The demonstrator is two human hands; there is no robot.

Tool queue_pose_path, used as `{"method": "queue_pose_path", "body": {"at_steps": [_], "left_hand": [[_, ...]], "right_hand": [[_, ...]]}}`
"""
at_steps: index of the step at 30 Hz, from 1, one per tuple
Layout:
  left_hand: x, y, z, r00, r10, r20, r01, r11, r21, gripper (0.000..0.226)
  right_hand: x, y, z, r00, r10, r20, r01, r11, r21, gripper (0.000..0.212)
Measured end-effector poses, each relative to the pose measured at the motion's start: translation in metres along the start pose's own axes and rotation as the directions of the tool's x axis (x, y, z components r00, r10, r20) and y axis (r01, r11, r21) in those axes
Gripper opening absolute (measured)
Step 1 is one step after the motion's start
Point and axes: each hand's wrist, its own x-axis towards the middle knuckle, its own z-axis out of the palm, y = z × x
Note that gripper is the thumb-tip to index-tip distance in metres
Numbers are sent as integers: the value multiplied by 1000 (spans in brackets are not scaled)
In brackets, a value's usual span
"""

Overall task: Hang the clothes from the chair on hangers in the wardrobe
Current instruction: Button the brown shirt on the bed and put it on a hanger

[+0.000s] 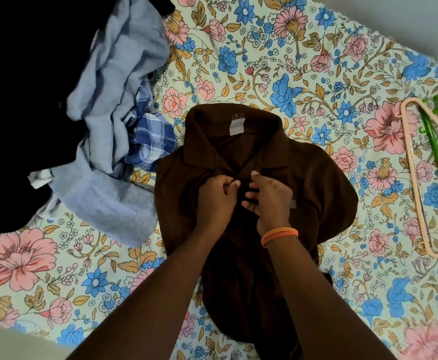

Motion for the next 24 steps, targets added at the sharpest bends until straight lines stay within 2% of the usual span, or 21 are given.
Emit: {"method": "queue_pose_path", "body": {"at_steps": [2, 4, 7, 9, 11, 14, 15, 16, 18, 20, 22, 24], "left_hand": [[-4, 2, -2, 997, -51, -54, 49, 997, -51, 20], [-10, 6, -6, 986, -45, -160, 51, 998, 33, 19], [-27, 22, -3, 964, 161, -210, -107, 963, 247, 16], [-40, 36, 14, 919, 379, -113, -318, 878, 357, 11], [-48, 45, 44, 840, 538, 67, -508, 739, 442, 13], [-55, 67, 102, 715, 596, 366, -692, 530, 490, 41], [-56, 72, 118, 708, 548, 447, -703, 483, 522, 50], [-56, 73, 129, 730, 459, 505, -681, 432, 592, 53], [-58, 81, 153, 780, 378, 498, -615, 319, 721, 48], [-62, 94, 168, 843, 225, 489, -535, 240, 810, 48], [-56, 94, 180, 850, 125, 512, -527, 204, 825, 43], [-42, 97, 184, 830, 5, 558, -547, 204, 812, 41]], "right_hand": [[2, -3, -1, 999, -22, -31, 23, 1000, 9, 15], [9, -7, -7, 990, -78, -114, 77, 997, -14, 14], [25, -13, -36, 950, -199, -240, 162, 972, -168, 11], [31, -20, -64, 949, -223, -222, 174, 960, -221, 9], [36, -28, -91, 953, -226, -201, 177, 956, -235, 12], [60, -46, -150, 879, -341, -334, 233, 917, -323, 20], [70, -51, -174, 835, -398, -381, 248, 889, -385, 22], [80, -54, -196, 798, -449, -402, 238, 848, -474, 21], [96, -60, -249, 734, -544, -407, 195, 742, -642, 14], [110, -64, -299, 676, -620, -398, 143, 640, -755, 18], [119, -71, -335, 642, -639, -424, 31, 574, -819, 29], [128, -78, -363, 643, -603, -472, -76, 563, -823, 37]]}}
